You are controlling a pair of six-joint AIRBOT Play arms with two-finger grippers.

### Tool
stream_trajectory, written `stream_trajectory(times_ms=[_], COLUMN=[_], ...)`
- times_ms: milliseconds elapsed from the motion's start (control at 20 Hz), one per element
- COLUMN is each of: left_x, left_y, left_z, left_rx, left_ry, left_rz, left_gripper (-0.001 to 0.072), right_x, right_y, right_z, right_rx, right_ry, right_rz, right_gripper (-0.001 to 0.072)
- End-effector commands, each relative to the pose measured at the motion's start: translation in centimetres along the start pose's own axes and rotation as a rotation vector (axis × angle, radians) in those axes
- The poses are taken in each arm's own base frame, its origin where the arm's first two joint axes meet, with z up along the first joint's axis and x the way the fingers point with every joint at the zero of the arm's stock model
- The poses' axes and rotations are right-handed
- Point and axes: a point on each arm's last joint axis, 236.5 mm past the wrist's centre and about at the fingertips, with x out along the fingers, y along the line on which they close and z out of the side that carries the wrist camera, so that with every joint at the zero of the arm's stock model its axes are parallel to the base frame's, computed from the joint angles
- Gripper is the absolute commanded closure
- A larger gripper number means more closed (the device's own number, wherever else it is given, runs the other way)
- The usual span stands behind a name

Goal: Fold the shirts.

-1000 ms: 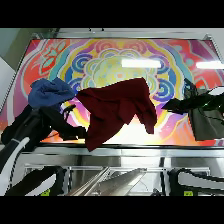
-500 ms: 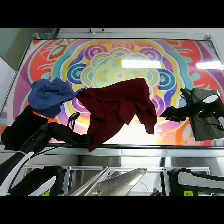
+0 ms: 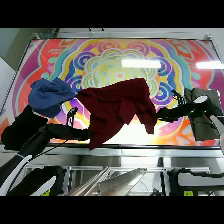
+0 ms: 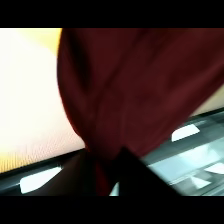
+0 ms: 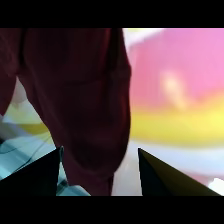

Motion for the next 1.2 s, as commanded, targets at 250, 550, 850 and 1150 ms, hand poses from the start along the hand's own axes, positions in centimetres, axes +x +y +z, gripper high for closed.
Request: stream_trajectory(times_ms=[250, 550, 850, 1150], left_x=[0.3, 1.8, 0.8, -16.2], left_y=[0.4, 1.6, -0.1, -9.3], left_z=[-1.8, -2.4, 0.3, 12.1], left_rx=[-0.009, -0.051, 0.015, 0.212], left_ry=[0.094, 0.148, 0.095, -0.468], left_rz=[-0.012, 0.014, -0.016, -0.144], left_gripper=[0.0252, 0.0350, 0.0690, 0.0690], right_x=[2.4, 2.4, 0.2, -12.7], right_y=[0.9, 1.3, 5.1, 15.4], right_z=[0.4, 0.5, 1.0, 5.0], right_rx=[-0.009, -0.008, -0.097, -0.337], right_ry=[0.010, 0.008, 0.016, -0.273], right_rz=[0.080, 0.093, 0.197, 0.292], right_gripper=[0.0210, 0.0391, 0.0692, 0.0692])
